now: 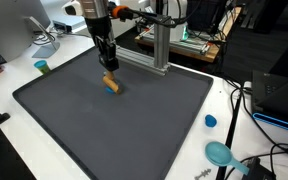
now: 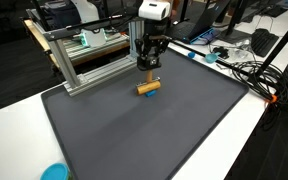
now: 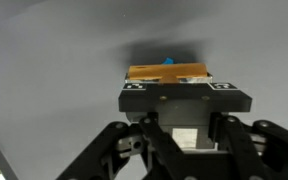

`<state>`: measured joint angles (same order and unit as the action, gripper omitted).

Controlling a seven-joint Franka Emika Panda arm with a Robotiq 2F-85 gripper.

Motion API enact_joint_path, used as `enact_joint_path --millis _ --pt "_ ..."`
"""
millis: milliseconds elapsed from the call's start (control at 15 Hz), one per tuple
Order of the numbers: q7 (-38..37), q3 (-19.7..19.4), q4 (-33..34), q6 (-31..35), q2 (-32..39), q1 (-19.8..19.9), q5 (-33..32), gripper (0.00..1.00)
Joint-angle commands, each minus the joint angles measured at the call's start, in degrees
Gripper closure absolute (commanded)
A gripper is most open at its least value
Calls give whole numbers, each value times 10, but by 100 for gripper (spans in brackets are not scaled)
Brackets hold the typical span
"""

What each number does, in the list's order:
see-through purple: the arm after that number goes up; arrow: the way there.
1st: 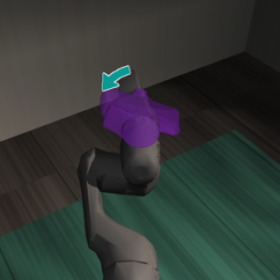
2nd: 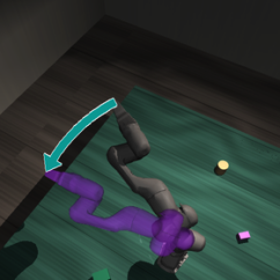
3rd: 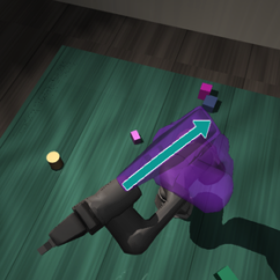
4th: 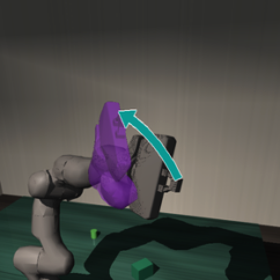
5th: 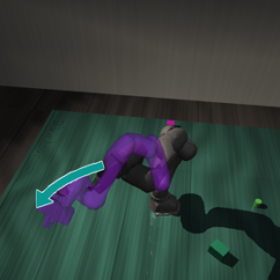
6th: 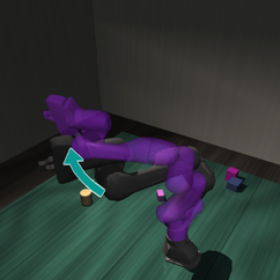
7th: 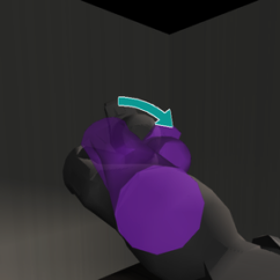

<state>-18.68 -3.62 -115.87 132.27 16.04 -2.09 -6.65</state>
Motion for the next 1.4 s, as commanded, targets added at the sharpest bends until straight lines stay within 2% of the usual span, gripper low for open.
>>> enact_joint_path --millis 0,400,1000,1333 --pt "26 0 -8 -36 15 9 11 78" --pt "22 2 -8 -22 13 13 38 78" --pt "113 13 -26 -46 -89 21 72 78" --pt "45 11 -29 16 -63 12 52 78"
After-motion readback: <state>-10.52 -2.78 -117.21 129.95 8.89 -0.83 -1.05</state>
